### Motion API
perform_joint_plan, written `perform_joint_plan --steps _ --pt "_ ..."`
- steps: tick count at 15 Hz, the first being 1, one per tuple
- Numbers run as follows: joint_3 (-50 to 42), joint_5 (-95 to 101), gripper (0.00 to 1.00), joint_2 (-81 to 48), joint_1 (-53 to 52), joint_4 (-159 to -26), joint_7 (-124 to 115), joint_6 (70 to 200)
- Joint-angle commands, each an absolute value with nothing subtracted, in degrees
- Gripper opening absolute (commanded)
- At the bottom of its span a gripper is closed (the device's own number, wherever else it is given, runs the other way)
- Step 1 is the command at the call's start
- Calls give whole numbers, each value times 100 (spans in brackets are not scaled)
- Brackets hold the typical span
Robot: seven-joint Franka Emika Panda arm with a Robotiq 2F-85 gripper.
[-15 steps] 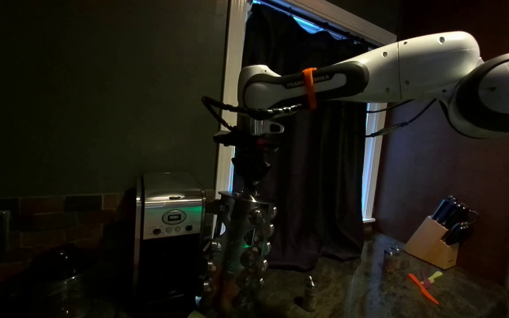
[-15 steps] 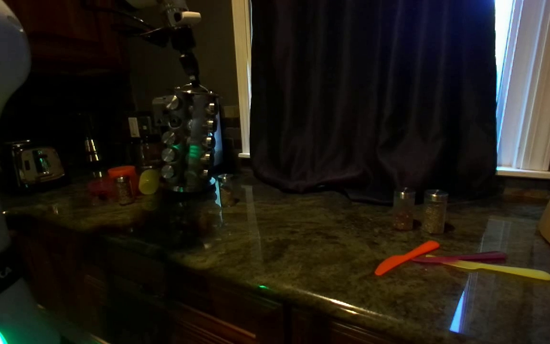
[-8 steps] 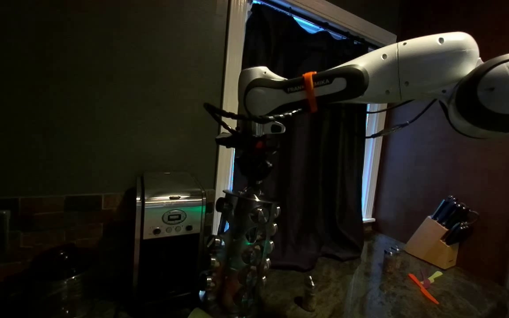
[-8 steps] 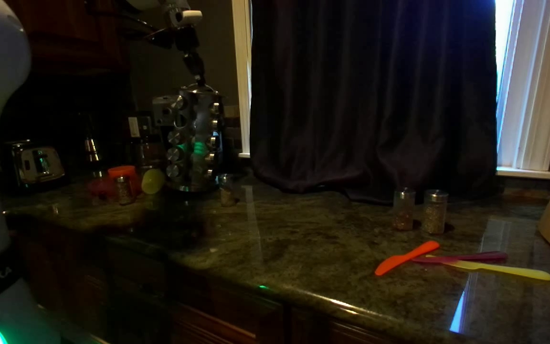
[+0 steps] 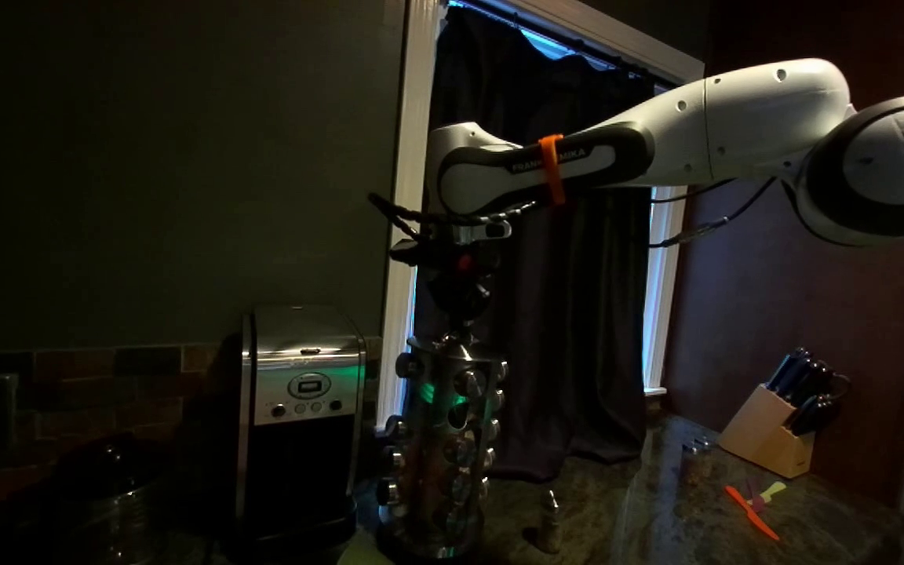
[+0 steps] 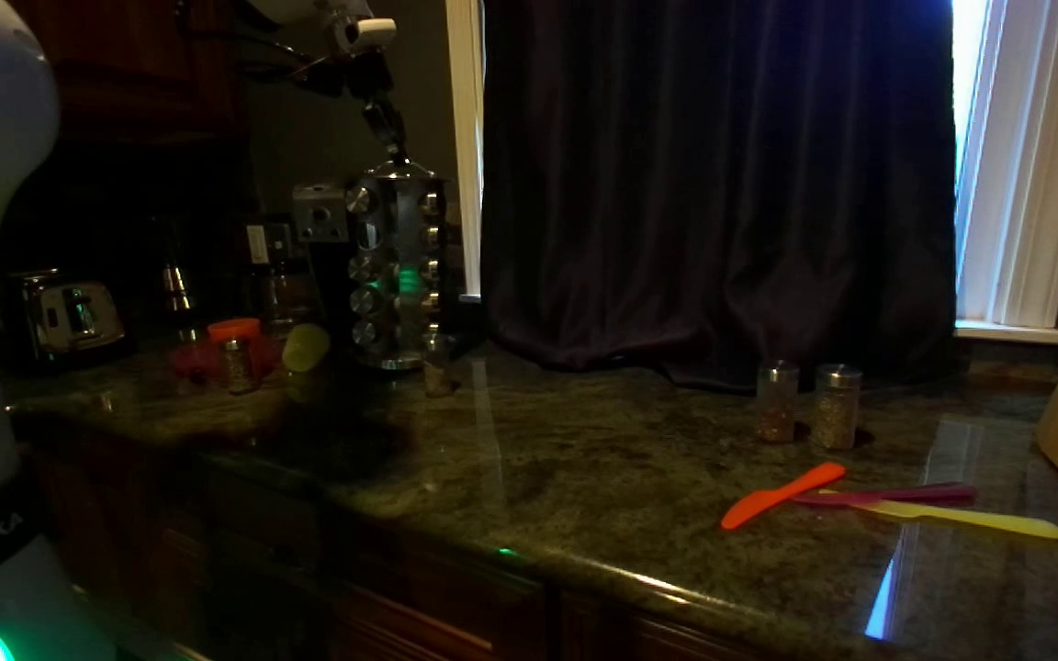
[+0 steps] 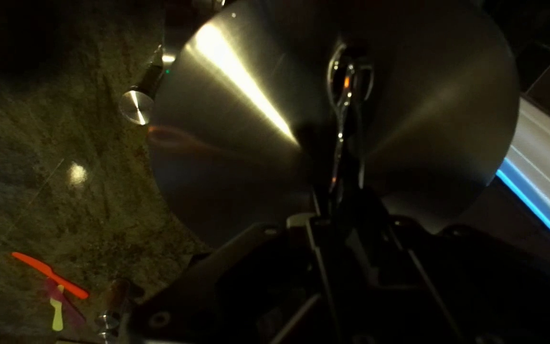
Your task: Move the seasoning rack to the right, remove one container from the rack and put it next to the other containers on the right
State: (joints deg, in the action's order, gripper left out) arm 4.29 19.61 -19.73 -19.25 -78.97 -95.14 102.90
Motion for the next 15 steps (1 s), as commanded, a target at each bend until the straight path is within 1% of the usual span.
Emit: perform_joint_plan --steps 1,8,9,10,12,15 --pt "345 2304 5 -1632 -1942 -7872 -9663 10279" --pt "446 2109 5 -1728 -1953 -7925 -9828 10371" --pt "458 2104 21 -1726 -1961 -7936 -9860 10408" --pt "478 2058 45 -1717 -1954 -7932 -9847 10389" --pt "466 2014 49 -1616 -1956 -7884 -9871 10413" --pt "454 1890 71 -1351 -1894 -7937 -9912 10451"
